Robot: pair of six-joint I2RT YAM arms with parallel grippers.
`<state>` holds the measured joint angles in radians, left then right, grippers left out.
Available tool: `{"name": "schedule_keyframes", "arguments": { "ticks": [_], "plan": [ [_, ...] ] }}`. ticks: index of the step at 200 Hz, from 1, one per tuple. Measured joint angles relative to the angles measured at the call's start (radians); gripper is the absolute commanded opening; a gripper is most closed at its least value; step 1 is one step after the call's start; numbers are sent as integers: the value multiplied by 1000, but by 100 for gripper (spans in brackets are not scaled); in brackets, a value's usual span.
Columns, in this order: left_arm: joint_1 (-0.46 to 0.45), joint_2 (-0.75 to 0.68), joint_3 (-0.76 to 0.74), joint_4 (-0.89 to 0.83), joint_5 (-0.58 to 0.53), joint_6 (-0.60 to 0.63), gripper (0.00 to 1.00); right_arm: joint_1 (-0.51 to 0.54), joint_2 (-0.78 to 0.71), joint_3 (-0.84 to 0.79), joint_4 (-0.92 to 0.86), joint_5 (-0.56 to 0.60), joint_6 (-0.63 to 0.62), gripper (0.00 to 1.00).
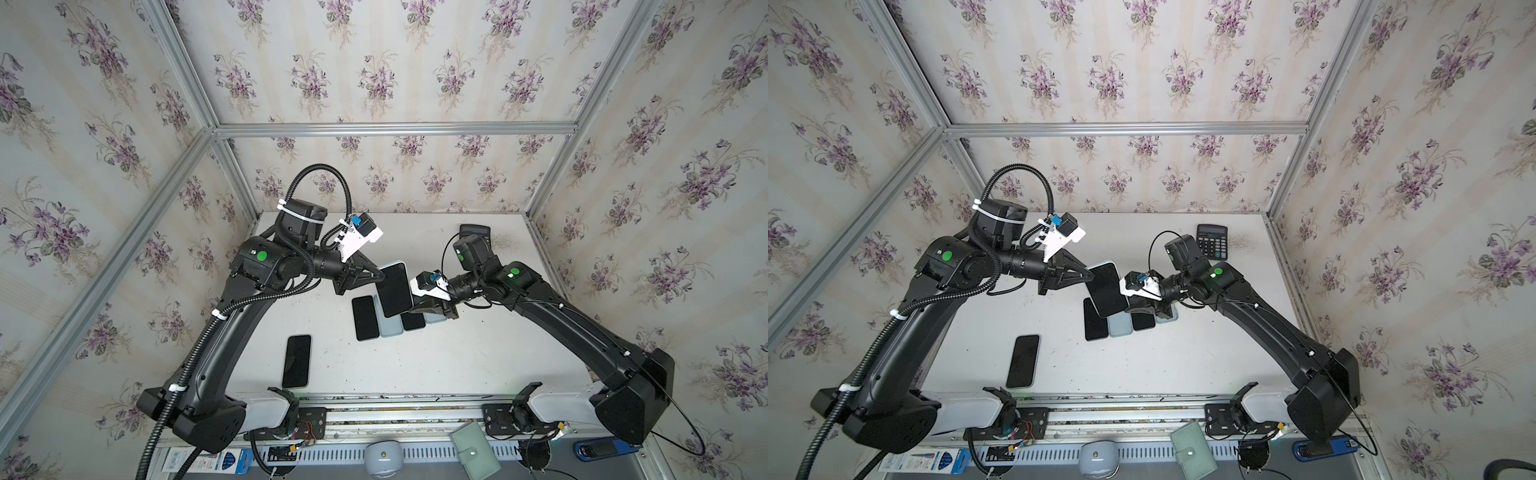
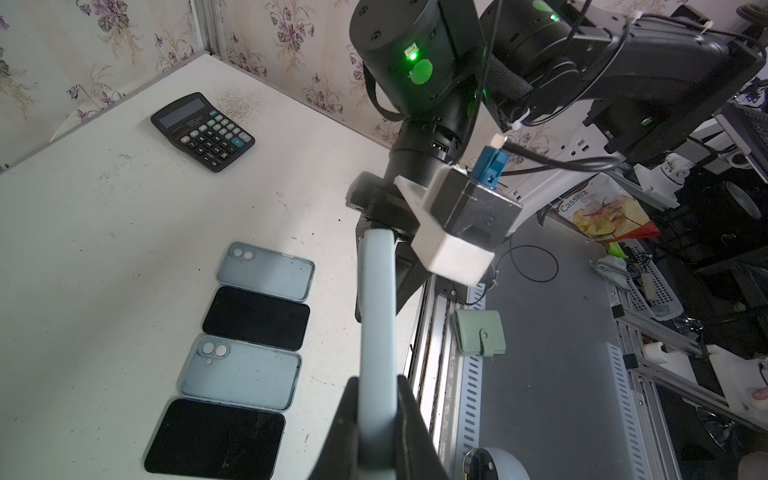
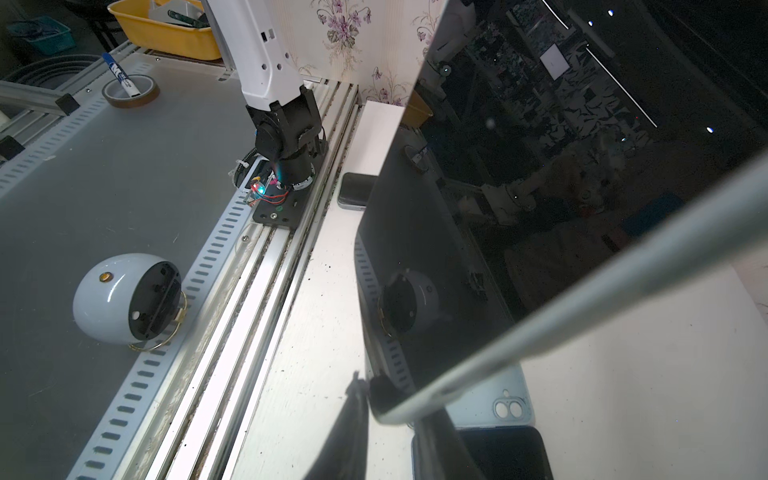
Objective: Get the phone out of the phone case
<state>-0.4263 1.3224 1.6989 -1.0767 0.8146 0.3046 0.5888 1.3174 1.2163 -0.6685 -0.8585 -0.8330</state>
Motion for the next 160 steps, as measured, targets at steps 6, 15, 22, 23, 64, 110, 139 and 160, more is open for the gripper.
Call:
{"name": "schedule_keyframes", "arguments": {
  "ticks": [6,15,22,23,64,110,139,160],
  "plan": [
    [0,0,1,0,0,2,0,0,0,0,-2,0,6,18],
    [0,0,2,0,3,11,0,0,0,0,-6,0,7,15],
    [-1,0,2,0,6,14,0,0,0,0,-10,-3,8,14],
    [-2,0,2,0,6,15,0,0,0,0,-11,-3,8,13],
    [-3,0,4,-4,23,26,0,5,1,7,-43,-18,6,3],
    [-14,1,10,-8,33,18,0,18,3,21,-68,-16,-14,0],
    [-31,6,0,15,47,3,0,21,4,28,-84,0,-28,0],
    [-43,14,-17,51,72,-16,0,23,4,28,-87,26,-33,0]
  ]
}}
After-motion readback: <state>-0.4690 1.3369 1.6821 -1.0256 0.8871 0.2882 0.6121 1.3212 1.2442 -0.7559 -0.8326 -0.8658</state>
